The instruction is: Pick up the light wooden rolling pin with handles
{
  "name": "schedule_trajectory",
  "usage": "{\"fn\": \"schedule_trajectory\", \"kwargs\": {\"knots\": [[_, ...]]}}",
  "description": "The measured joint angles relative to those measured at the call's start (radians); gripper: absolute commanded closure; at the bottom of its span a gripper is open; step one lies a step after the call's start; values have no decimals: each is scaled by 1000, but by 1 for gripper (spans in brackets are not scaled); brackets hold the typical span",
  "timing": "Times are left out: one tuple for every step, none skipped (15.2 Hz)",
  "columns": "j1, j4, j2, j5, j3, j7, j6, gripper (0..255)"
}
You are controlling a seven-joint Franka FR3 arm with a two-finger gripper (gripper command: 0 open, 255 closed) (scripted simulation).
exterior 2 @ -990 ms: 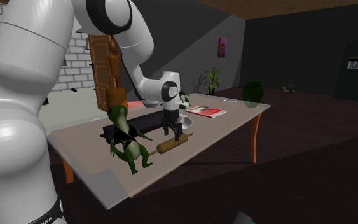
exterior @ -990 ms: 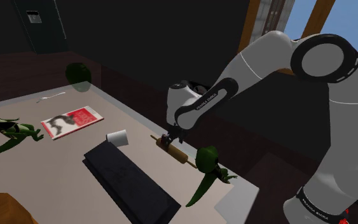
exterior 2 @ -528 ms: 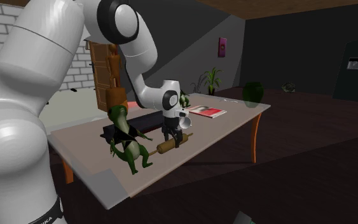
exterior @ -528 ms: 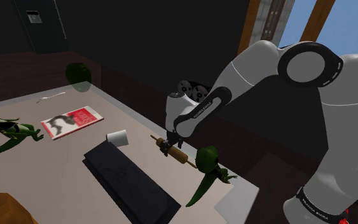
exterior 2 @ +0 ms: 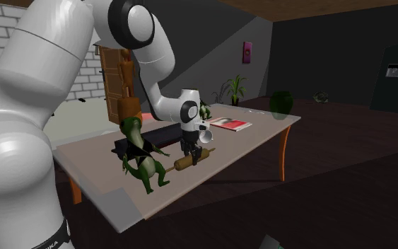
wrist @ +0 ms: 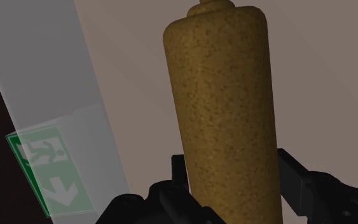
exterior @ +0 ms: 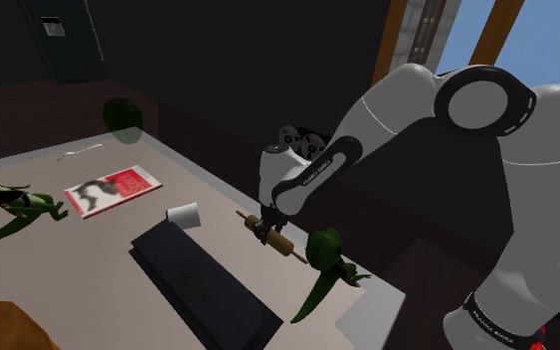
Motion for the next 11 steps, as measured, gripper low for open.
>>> {"fn": "schedule_trajectory", "kwargs": {"knots": [[0,0,0,0,0,0,0,255],[0,0,0,0,0,0,0,255],[0,0,0,0,0,0,0,255],[-1,-2,-6,1,1,-1,-4,255],[-3,-3,-13,3,3,-3,-10,255],[-4,-4,-21,6,4,-4,-17,255],[-5,-2,-31,9,7,-5,-29,255],[-7,-4,-42,12,9,-7,-38,255],[-10,-3,-53,15,12,-11,-49,255],[-11,-5,-63,18,14,-12,-58,255],[-13,-10,-76,21,16,-14,-66,255]]}}
